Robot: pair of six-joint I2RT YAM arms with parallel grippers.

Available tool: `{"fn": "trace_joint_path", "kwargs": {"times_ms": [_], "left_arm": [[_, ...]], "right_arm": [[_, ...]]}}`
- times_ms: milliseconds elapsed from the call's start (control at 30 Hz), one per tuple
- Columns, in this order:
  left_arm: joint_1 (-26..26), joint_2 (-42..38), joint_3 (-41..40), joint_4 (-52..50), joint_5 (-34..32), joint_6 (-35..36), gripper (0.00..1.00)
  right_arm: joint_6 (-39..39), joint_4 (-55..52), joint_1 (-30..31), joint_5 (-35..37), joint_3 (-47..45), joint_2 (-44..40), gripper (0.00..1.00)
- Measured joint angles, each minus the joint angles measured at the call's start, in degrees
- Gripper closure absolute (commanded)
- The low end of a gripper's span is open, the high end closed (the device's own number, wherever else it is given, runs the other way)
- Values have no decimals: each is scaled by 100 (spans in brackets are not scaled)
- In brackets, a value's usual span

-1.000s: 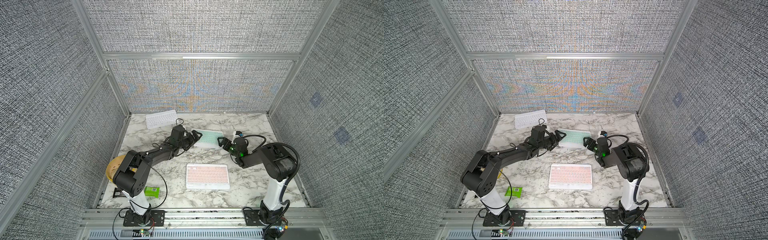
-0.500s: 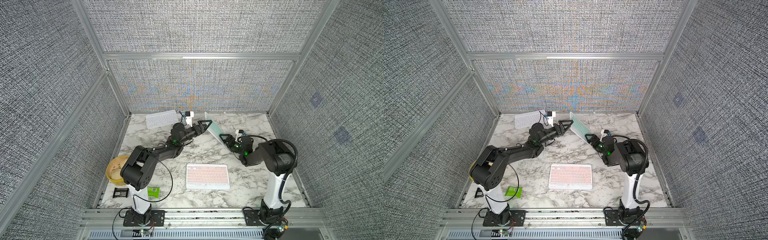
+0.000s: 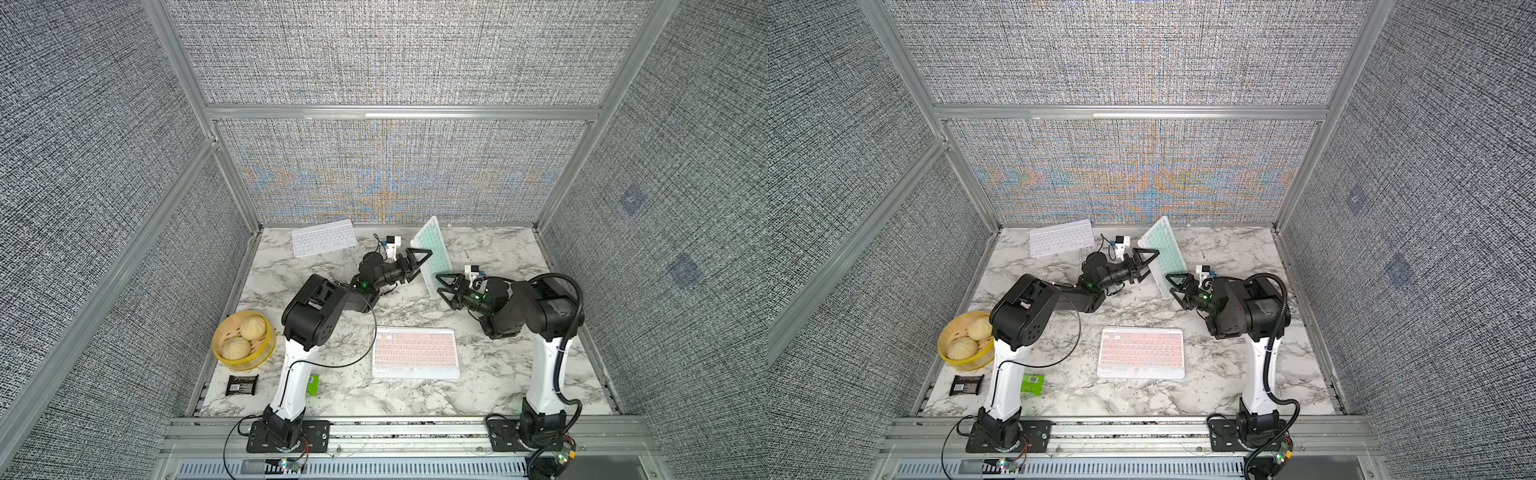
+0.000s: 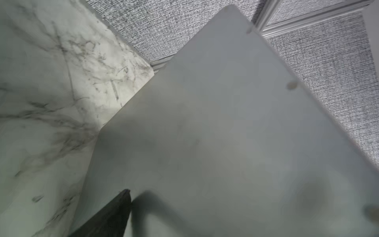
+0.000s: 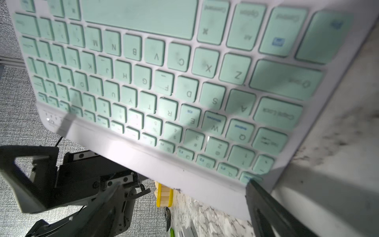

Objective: Stack the numeric keypads
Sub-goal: Pick up the numeric keypad from the center of the board.

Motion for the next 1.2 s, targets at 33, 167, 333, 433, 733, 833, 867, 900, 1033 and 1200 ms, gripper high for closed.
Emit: {"fn": "trace_joint_path", "kwargs": {"times_ms": [33, 167, 333, 433, 733, 833, 867, 900, 1033, 1200], "left_arm": [[-7, 61, 81, 9, 9, -35, 2], [28, 245, 450, -256, -4, 175, 5], [70, 420, 734, -726, -249, 492, 16], [68, 393, 743, -1012, -321, 717, 29], [52, 13, 643, -2164, -883, 1585, 73], [55, -85, 575, -2450, -1099, 1777, 79], [55, -131, 538, -2540, -1180, 1827, 81], [55, -175, 509, -2649, -1252, 1878, 84], [52, -323, 369, -2806, -1399, 1963, 89], [33, -719, 55, -2785, -1502, 1974, 91]], "right_arm": [[2, 9, -9, -31, 0, 9, 6], [28, 74, -37, -87, 0, 44, 6], [37, 144, -94, -175, 0, 83, 6], [42, 149, -122, -232, 0, 92, 7], [46, -22, -146, -256, 0, 2, 7], [39, -227, -151, -262, -52, -120, 7], [39, -319, -155, -262, -76, -173, 7], [37, -389, -155, -267, -109, -245, 7], [-48, -894, -153, -284, -293, -632, 7], [-400, -1792, -146, -186, -555, -1246, 7]]}}
